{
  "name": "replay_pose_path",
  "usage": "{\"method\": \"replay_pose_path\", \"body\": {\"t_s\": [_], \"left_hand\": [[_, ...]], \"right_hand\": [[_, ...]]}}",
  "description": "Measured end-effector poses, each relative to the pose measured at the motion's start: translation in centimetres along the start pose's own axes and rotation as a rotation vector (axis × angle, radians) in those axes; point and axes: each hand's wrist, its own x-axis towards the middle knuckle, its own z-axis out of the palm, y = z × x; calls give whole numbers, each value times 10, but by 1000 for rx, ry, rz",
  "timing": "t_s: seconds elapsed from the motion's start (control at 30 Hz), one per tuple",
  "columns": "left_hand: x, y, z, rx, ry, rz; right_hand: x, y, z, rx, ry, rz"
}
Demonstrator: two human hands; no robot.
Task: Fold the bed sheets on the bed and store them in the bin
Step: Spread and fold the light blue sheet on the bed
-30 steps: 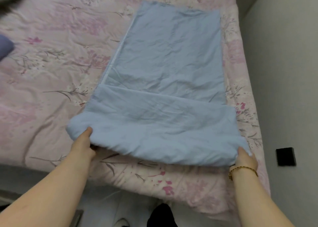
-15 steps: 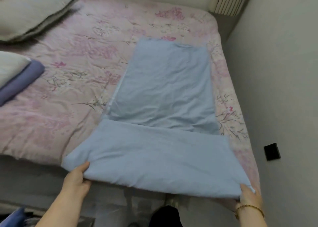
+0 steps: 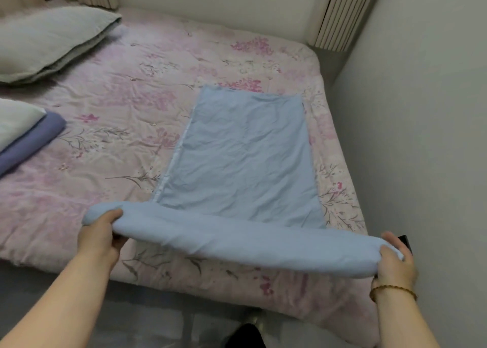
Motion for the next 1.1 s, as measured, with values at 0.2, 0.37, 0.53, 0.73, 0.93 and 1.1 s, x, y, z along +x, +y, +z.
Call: {"method": "replay_pose_path", "body": {"t_s": [0.2, 0.37, 0.53, 0.73, 0.93, 1.1], "left_hand": [[29, 25, 61, 95, 17, 102], [69, 42, 120, 101, 35, 97], [121, 44, 171, 117, 94, 61], [164, 25, 207, 534, -60, 50], [174, -56, 191, 1356, -299, 110], [145, -112, 195, 1932, -472, 188]], "right_hand": [[63, -32, 66, -2, -49, -85], [129, -48, 129, -85, -60, -71], [186, -38, 180, -187, -92, -21], [220, -17, 228, -378, -348, -14], [204, 53, 230, -822, -375, 4], [174, 88, 193, -1086, -140, 63]]}}
